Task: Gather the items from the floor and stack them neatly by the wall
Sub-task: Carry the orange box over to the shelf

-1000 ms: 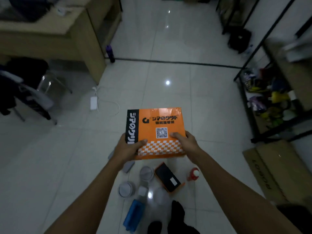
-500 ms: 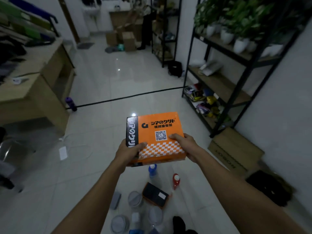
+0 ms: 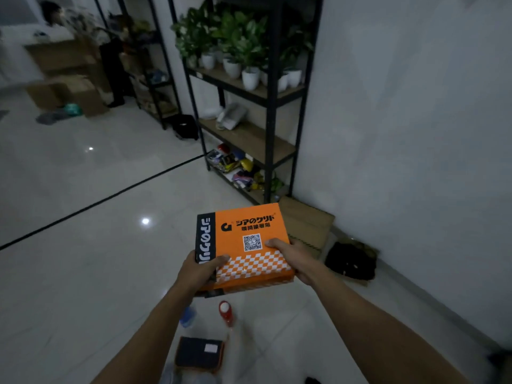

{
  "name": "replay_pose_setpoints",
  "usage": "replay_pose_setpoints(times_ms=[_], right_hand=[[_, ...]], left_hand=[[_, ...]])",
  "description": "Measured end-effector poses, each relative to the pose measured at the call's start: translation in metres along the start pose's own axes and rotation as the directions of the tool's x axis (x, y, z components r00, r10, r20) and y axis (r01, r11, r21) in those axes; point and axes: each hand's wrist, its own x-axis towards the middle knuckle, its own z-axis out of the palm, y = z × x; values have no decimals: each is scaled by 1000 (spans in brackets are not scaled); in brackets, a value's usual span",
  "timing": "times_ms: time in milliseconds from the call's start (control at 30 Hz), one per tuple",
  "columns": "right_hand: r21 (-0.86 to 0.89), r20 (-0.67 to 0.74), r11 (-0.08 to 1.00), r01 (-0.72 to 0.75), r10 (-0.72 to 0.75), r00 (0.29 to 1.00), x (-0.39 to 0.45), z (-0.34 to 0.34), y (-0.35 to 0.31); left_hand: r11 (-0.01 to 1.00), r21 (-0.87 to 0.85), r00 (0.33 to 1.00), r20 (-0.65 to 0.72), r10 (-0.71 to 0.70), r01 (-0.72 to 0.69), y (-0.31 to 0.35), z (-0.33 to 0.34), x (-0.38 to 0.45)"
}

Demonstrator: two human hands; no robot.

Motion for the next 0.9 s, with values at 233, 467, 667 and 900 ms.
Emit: replay_pose_setpoints(times_ms=[233, 467, 667, 900], right_hand=[[34, -51, 999, -14, 16, 999, 42, -112, -23], [23, -58, 999, -38, 40, 998, 110, -160, -56], [-2, -57, 999, -43, 43, 997, 193, -150, -90], [12, 20, 997, -81, 80, 997, 305, -115, -133]], left_hand=[[998, -64, 999, 48, -3, 7, 53, 113, 39], [996, -74, 998, 48, -40, 43, 90, 157, 106], [992, -94, 996, 41, -81, 84, 116, 150, 193], [987, -124, 994, 45, -101, 105, 142, 116, 295]])
